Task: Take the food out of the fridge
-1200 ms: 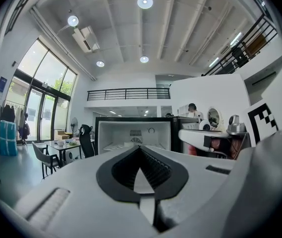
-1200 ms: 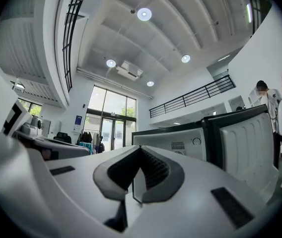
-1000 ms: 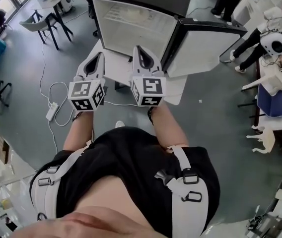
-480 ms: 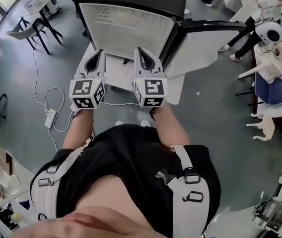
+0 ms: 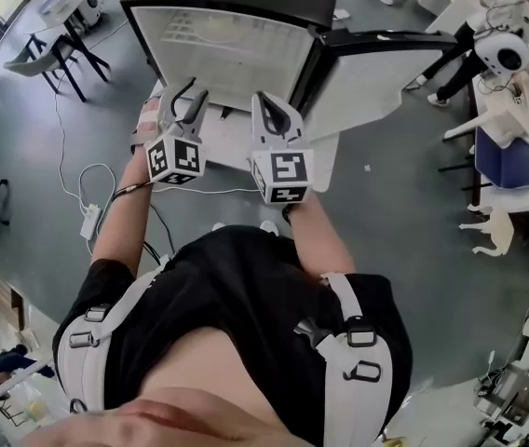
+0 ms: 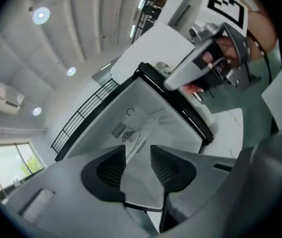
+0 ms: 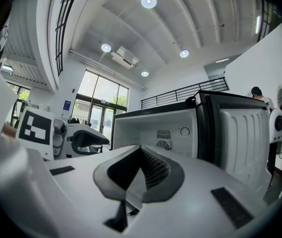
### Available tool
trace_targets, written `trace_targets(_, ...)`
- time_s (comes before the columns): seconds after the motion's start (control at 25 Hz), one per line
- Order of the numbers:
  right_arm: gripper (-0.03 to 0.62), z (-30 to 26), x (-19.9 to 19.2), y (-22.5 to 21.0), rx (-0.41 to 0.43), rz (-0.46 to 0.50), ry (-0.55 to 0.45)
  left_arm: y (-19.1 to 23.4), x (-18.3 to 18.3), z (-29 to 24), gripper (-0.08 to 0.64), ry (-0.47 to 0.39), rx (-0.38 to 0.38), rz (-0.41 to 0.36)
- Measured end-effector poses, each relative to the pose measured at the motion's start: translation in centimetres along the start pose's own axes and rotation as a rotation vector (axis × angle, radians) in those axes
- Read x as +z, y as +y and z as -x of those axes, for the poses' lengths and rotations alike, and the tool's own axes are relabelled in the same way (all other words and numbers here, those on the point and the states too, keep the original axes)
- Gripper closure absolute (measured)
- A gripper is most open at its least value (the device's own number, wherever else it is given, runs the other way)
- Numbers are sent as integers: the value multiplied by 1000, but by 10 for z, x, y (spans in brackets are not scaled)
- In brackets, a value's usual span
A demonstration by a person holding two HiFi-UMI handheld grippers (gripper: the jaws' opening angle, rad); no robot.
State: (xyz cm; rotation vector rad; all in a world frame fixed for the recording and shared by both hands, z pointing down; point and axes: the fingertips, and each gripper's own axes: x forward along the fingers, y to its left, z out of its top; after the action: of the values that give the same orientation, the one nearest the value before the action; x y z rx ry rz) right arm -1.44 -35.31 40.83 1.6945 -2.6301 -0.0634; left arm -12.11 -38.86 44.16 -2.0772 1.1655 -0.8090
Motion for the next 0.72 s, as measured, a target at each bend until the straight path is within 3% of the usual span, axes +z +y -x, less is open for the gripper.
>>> trace_targets(0.16,585,14,-4,-14,-29,13,10,-1,-15,-20,414,47,-21,-144)
trace_targets(0.32,586,27,-9,-31,-55,5,19,7,-21,-42,402,56,-27,-201)
trace_targets(0.56,585,43,-13,-47,-83,19,24,6,-35,-84,382,124,-97,-335)
trace_targets(0.72,586,52,-10,-61,-112,29,21,12,-41,-110,362,163,-117,-366)
